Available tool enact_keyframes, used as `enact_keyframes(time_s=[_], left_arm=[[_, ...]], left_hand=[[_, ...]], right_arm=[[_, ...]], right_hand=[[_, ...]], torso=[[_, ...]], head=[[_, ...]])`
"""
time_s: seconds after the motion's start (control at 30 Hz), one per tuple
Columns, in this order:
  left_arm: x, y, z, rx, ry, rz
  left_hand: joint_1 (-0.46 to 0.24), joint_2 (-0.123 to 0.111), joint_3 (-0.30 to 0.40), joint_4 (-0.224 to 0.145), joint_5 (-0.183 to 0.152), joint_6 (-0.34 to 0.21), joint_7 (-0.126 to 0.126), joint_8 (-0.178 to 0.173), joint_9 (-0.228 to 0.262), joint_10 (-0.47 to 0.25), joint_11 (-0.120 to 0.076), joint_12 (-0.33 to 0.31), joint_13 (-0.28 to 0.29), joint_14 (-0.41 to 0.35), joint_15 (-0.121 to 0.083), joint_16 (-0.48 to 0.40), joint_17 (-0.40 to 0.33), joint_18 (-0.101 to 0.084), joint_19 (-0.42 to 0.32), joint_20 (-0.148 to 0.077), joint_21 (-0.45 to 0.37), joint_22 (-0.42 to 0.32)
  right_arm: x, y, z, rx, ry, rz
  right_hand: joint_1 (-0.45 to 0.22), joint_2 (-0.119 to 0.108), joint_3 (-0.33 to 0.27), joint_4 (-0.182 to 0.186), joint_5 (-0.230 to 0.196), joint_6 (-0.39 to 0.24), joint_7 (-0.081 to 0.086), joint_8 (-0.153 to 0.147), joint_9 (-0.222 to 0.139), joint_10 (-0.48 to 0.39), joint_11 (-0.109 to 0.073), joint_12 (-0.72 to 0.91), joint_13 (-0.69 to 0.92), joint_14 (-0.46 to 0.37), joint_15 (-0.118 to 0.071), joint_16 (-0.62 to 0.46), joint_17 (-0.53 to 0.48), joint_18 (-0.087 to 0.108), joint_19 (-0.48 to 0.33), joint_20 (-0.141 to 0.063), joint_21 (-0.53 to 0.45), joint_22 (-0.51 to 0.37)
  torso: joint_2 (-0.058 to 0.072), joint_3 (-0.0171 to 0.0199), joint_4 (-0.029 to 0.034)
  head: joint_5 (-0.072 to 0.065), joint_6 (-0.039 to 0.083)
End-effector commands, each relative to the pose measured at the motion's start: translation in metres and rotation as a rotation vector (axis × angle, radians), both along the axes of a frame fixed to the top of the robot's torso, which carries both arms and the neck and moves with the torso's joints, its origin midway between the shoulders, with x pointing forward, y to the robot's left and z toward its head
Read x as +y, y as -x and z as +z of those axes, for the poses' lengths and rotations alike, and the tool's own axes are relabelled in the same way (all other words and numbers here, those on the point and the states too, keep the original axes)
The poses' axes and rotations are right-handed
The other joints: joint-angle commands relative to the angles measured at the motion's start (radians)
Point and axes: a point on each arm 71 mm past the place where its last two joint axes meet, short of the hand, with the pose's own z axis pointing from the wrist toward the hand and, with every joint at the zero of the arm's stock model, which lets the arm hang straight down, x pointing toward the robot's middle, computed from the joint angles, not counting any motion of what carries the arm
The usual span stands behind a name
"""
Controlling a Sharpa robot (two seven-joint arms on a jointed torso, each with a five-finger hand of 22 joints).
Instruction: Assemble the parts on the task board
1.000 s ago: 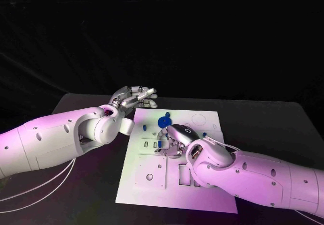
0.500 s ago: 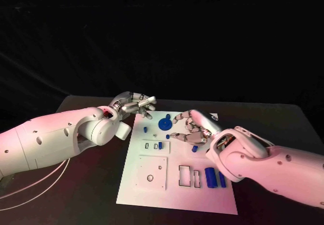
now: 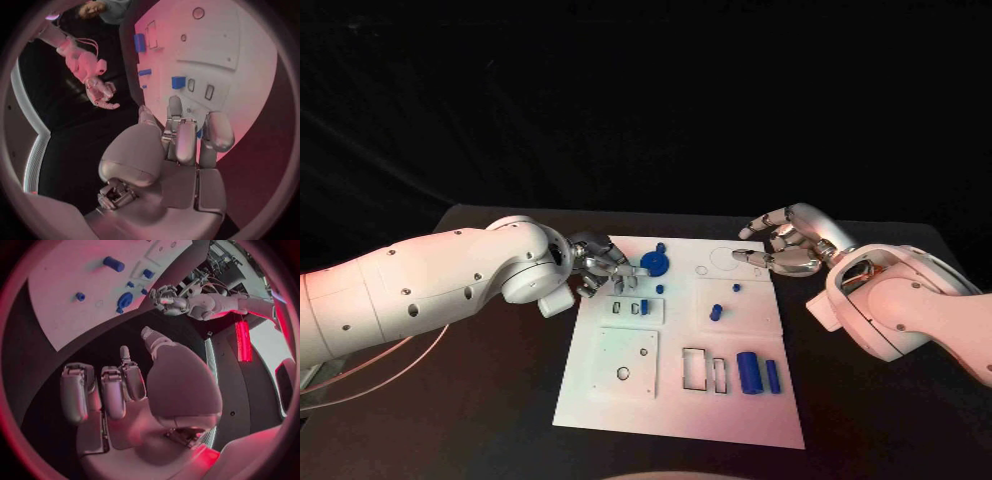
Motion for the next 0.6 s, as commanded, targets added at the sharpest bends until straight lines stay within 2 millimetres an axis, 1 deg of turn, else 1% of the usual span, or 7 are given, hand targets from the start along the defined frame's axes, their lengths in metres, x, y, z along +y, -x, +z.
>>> enact_keyframes(time_s=[0.03,0.1,0.2,0.27,0.3,0.33,0.6], left_arm=[[-0.001,0.003,-0.007,0.075,-0.233,-0.075],[-0.006,0.002,-0.007,0.08,-0.26,-0.086],[-0.011,0.0,-0.006,0.082,-0.284,-0.097],[-0.016,-0.001,-0.005,0.077,-0.299,-0.103],[-0.018,-0.002,-0.005,0.074,-0.303,-0.105],[-0.02,-0.002,-0.004,0.07,-0.306,-0.106],[-0.035,-0.004,0.001,0.048,-0.322,-0.12]], left_hand=[[0.01,0.015,-0.025,0.005,0.009,-0.007,0.001,0.009,0.009,-0.005,0.0,-0.001,-0.002,0.028,-0.006,0.005,0.019,-0.015,0.03,0.0,0.022,0.039],[0.047,0.023,-0.022,0.001,0.054,-0.017,0.0,0.013,0.017,-0.008,-0.002,0.0,-0.003,0.05,-0.008,0.05,0.068,-0.026,0.07,-0.004,0.059,0.098],[0.052,0.03,-0.024,0.004,0.063,-0.014,-0.002,0.021,0.023,-0.002,-0.004,0.011,0.002,0.068,-0.01,0.105,0.124,-0.037,0.101,-0.005,0.091,0.153],[0.046,0.033,-0.027,0.005,0.064,-0.012,-0.007,0.036,0.036,0.011,-0.008,0.053,0.029,0.089,-0.013,0.183,0.204,-0.057,0.154,-0.009,0.152,0.26],[0.043,0.031,-0.027,0.005,0.064,-0.011,-0.008,0.042,0.041,0.022,-0.01,0.087,0.057,0.093,-0.014,0.197,0.219,-0.061,0.164,-0.009,0.164,0.282],[0.034,0.026,-0.027,0.005,0.063,-0.008,-0.011,0.054,0.051,0.067,-0.013,0.199,0.162,0.099,-0.015,0.222,0.245,-0.069,0.181,-0.011,0.184,0.32],[-0.008,0.016,-0.028,0.005,0.051,0.009,-0.026,0.121,0.118,0.162,-0.024,0.443,0.396,0.105,-0.023,0.246,0.269,-0.081,0.21,-0.017,0.216,0.379]], right_arm=[[-0.005,-0.002,-0.005,0.081,-0.015,-0.022],[-0.009,-0.004,-0.006,0.08,-0.007,-0.033],[-0.012,-0.007,-0.006,0.08,0.002,-0.044],[-0.014,-0.008,-0.007,0.078,0.012,-0.051],[-0.015,-0.009,-0.007,0.077,0.015,-0.054],[-0.016,-0.009,-0.007,0.076,0.019,-0.056],[-0.019,-0.012,-0.008,0.073,0.033,-0.066]], right_hand=[[0.001,-0.007,0.0,0.006,0.006,0.003,-0.001,0.005,0.001,-0.005,-0.002,-0.003,0.09,0.104,0.004,0.004,0.263,0.012,0.029,0.004,-0.006,0.182],[0.001,-0.007,0.0,0.007,0.008,0.004,-0.001,0.006,0.002,-0.005,-0.002,-0.003,0.09,0.104,0.004,0.004,0.263,0.012,0.028,0.004,-0.007,0.181],[0.003,-0.007,0.001,0.009,0.013,0.005,-0.002,0.007,0.002,-0.005,-0.003,-0.004,0.089,0.104,0.004,0.004,0.263,0.012,0.028,0.004,-0.009,0.181],[0.004,-0.007,0.002,0.009,0.016,0.005,-0.002,0.008,0.002,-0.004,-0.003,-0.003,0.09,0.104,0.003,0.004,0.263,0.012,0.028,0.004,-0.008,0.181],[0.004,-0.007,0.002,0.009,0.016,0.005,-0.002,0.008,0.002,-0.004,-0.003,-0.003,0.09,0.104,0.003,0.004,0.263,0.012,0.028,0.004,-0.008,0.181],[0.004,-0.007,0.002,0.009,0.016,0.005,-0.002,0.008,0.002,-0.004,-0.003,-0.003,0.09,0.104,0.003,0.004,0.263,0.012,0.028,0.004,-0.008,0.181],[0.005,-0.007,0.004,0.01,0.021,0.008,-0.003,0.011,0.003,-0.003,-0.004,-0.002,0.091,0.104,0.003,0.004,0.263,0.012,0.028,0.003,-0.008,0.182]], torso=[[-0.008,0.0048,0.0009],[-0.009,0.0062,0.0011],[-0.009,0.0078,0.0007],[-0.007,0.0076,-0.0002],[-0.007,0.0072,-0.0007],[-0.006,0.007,-0.0002],[-0.003,0.0084,-0.0031]], head=[[0.0,-0.006],[0.003,-0.008],[0.003,-0.008],[0.004,-0.009],[0.005,-0.009],[0.004,-0.01],[0.005,-0.016]])
